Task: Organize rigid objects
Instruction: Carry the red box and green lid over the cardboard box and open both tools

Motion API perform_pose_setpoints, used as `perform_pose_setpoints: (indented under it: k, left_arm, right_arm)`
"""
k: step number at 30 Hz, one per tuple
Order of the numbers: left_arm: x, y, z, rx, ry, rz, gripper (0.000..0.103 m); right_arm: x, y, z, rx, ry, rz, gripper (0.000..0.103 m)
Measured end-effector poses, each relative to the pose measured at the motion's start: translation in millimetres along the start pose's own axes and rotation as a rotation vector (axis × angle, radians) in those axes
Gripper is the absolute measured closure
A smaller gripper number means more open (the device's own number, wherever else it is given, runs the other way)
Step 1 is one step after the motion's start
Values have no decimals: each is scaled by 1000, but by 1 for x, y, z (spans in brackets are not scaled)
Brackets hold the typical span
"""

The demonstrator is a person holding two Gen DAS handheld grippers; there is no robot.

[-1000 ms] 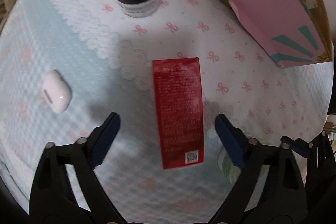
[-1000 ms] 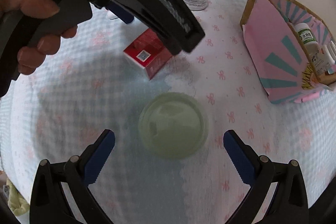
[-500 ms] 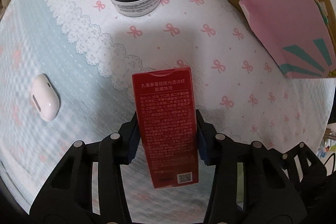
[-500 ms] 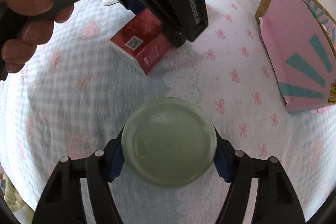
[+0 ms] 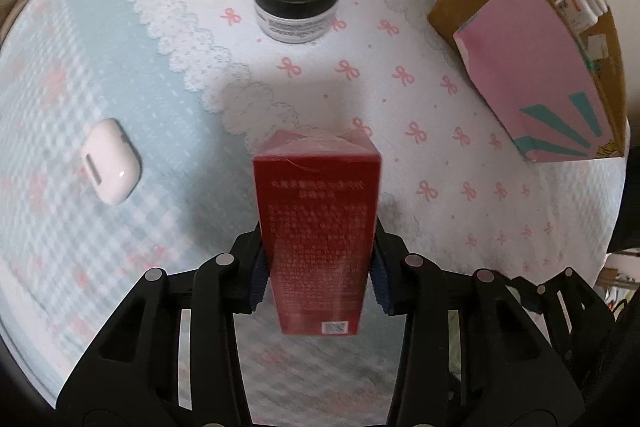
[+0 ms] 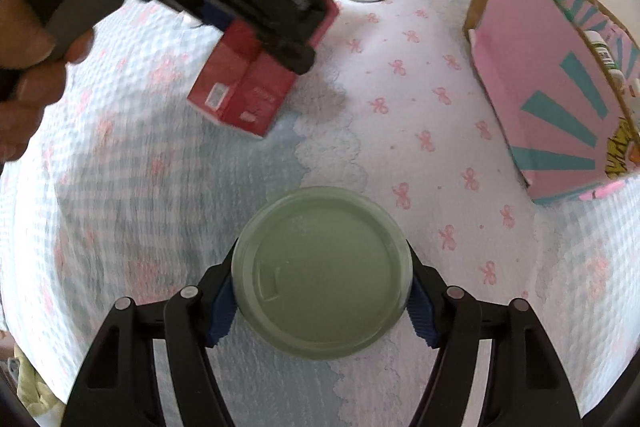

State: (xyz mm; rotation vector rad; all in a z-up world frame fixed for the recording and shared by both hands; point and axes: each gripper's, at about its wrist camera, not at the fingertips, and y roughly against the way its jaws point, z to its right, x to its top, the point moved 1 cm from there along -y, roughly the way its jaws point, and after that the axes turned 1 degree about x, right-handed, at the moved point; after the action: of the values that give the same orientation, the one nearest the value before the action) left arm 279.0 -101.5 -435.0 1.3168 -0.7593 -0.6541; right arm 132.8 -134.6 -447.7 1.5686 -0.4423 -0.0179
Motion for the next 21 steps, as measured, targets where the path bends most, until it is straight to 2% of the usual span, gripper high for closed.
perform_pose_setpoints:
  k: [8, 15, 16, 18, 21]
  left_arm:
    - [-32, 44, -17, -2, 35, 46, 66]
    - [-65, 113, -16, -34, 71, 111, 66]
    - [-57, 122, 1, -34, 73, 122, 66]
    - [-61, 141, 20, -33, 70, 152, 66]
    - [-56, 167, 37, -43, 89, 188, 66]
  right_arm:
    - [-5, 37, 4, -3, -37, 50, 37]
    - [-8, 96, 4, 4, -91, 95, 37]
    - [-9, 111, 5, 3, -97, 100, 37]
    - [-6, 124, -1, 1, -103, 107, 37]
    - [-4, 160, 6, -12, -118, 118, 37]
